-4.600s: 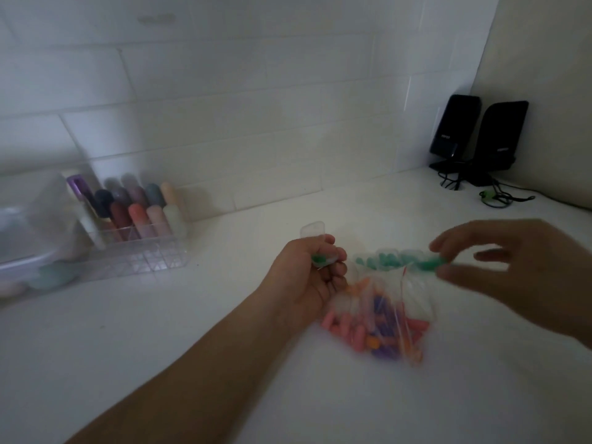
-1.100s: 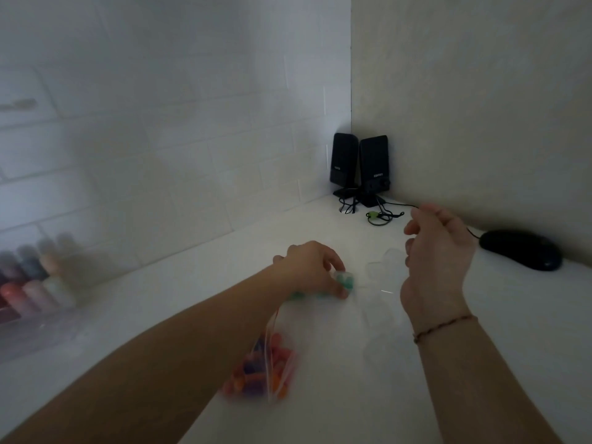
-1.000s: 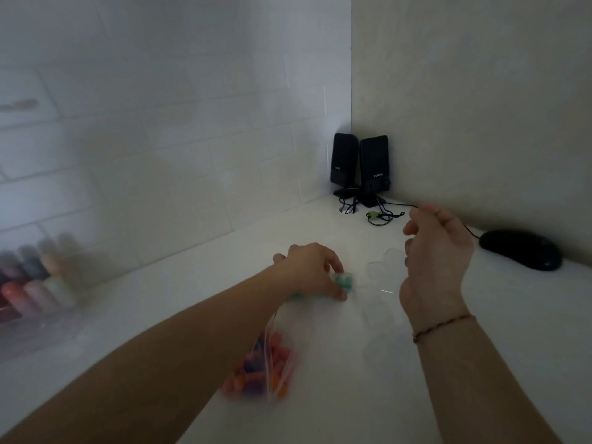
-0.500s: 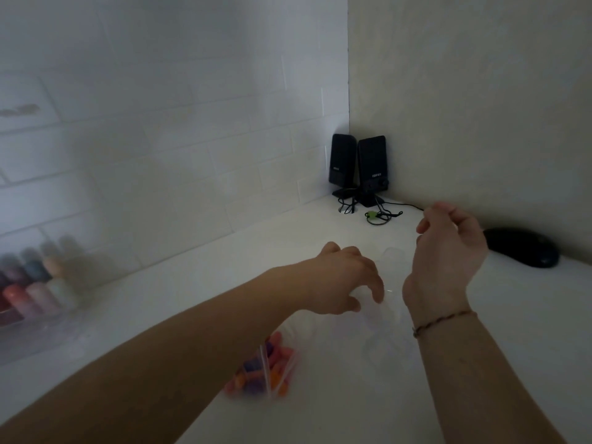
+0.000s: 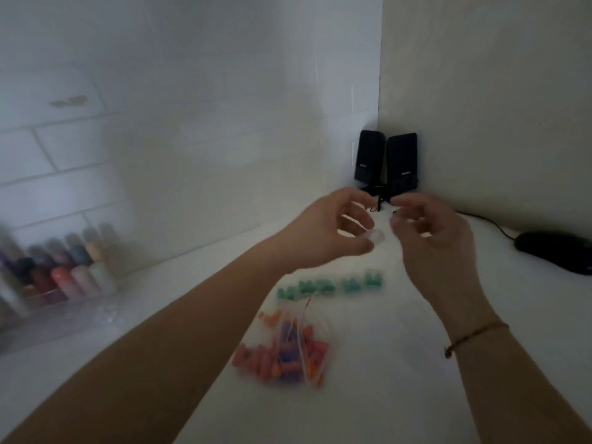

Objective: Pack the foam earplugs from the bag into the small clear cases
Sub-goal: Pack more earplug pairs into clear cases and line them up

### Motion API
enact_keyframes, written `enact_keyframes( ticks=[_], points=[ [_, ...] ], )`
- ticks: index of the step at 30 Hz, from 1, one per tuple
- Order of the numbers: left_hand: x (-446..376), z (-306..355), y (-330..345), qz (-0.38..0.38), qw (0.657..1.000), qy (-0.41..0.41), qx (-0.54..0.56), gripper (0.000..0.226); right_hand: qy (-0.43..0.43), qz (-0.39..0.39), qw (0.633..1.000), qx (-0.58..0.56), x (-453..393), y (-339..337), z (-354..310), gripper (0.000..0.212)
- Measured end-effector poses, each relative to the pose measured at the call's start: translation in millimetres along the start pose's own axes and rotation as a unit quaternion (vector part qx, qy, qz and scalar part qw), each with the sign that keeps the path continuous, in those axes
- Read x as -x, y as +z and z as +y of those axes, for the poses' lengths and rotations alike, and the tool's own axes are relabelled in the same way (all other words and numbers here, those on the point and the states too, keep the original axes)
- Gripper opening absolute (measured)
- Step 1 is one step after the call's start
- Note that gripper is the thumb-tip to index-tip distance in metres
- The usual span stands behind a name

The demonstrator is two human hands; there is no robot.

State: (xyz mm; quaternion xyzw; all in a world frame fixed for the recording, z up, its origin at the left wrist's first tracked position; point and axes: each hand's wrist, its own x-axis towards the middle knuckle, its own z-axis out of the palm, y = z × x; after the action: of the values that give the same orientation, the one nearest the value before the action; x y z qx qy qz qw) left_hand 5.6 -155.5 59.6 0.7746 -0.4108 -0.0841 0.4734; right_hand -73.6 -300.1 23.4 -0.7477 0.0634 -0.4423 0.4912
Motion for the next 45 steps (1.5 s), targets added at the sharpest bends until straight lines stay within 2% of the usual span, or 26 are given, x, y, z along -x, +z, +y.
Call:
enact_keyframes(
  ticks=[3, 5, 8, 11, 15, 18, 20, 23, 25, 29, 31, 34, 37, 42, 45],
  points=[
    [36, -5, -31, 0.039, 0.991, -0.023, 0.128, 0.055, -0.155, -0.196, 0.968, -0.009, 19, 17, -12, 0.033],
    [63, -15, -39, 0.057, 0.981, -0.022, 0.186, 0.056, -0.219, -0.245, 0.944, -0.019, 30, 27, -18, 0.030],
    [97, -37, -36, 0.073, 0.944, -0.022, 0.321, 0.055, -0.268, -0.222, 0.937, -0.021, 47, 37, -33, 0.018],
    [121, -47, -29, -0.018, 0.878, -0.016, 0.479, 0.062, -0.243, -0.213, 0.942, -0.087, 67, 47, -44, 0.023],
    [130, -48, -28, -0.119, 0.830, -0.016, 0.545, 0.055, -0.199, -0.187, 0.953, -0.135, 78, 54, -48, 0.031],
    [131, -44, -20, -0.132, 0.813, -0.021, 0.566, 0.055, -0.183, -0.201, 0.948, -0.164, 80, 54, -49, 0.022],
    [131, -44, -15, -0.109, 0.812, -0.022, 0.573, 0.058, -0.221, -0.191, 0.948, -0.128, 78, 53, -49, 0.020],
    [131, -44, -13, -0.069, 0.830, -0.016, 0.553, 0.057, -0.322, -0.158, 0.932, -0.049, 73, 51, -50, 0.026],
    [129, -44, -14, -0.047, 0.833, -0.025, 0.551, 0.059, -0.345, -0.142, 0.927, -0.044, 73, 51, -50, 0.020],
    [129, -46, -14, -0.032, 0.817, -0.023, 0.575, 0.053, -0.320, -0.130, 0.937, -0.051, 76, 52, -51, 0.003],
    [129, -46, -12, -0.020, 0.804, -0.028, 0.594, 0.055, -0.297, -0.132, 0.945, -0.043, 76, 52, -50, 0.004],
    [128, -47, -9, -0.006, 0.789, -0.018, 0.614, 0.047, -0.262, -0.124, 0.957, -0.021, 79, 53, -49, 0.011],
    [127, -47, -7, 0.015, 0.777, -0.020, 0.629, 0.047, -0.245, -0.147, 0.958, 0.023, 79, 55, -48, 0.017],
    [126, -48, -8, 0.023, 0.796, -0.033, 0.604, 0.048, -0.239, -0.165, 0.955, 0.057, 82, 56, -45, 0.024],
    [126, -45, -8, 0.029, 0.824, -0.066, 0.562, 0.078, -0.238, -0.150, 0.957, 0.073, 83, 57, -45, 0.027]
  ],
)
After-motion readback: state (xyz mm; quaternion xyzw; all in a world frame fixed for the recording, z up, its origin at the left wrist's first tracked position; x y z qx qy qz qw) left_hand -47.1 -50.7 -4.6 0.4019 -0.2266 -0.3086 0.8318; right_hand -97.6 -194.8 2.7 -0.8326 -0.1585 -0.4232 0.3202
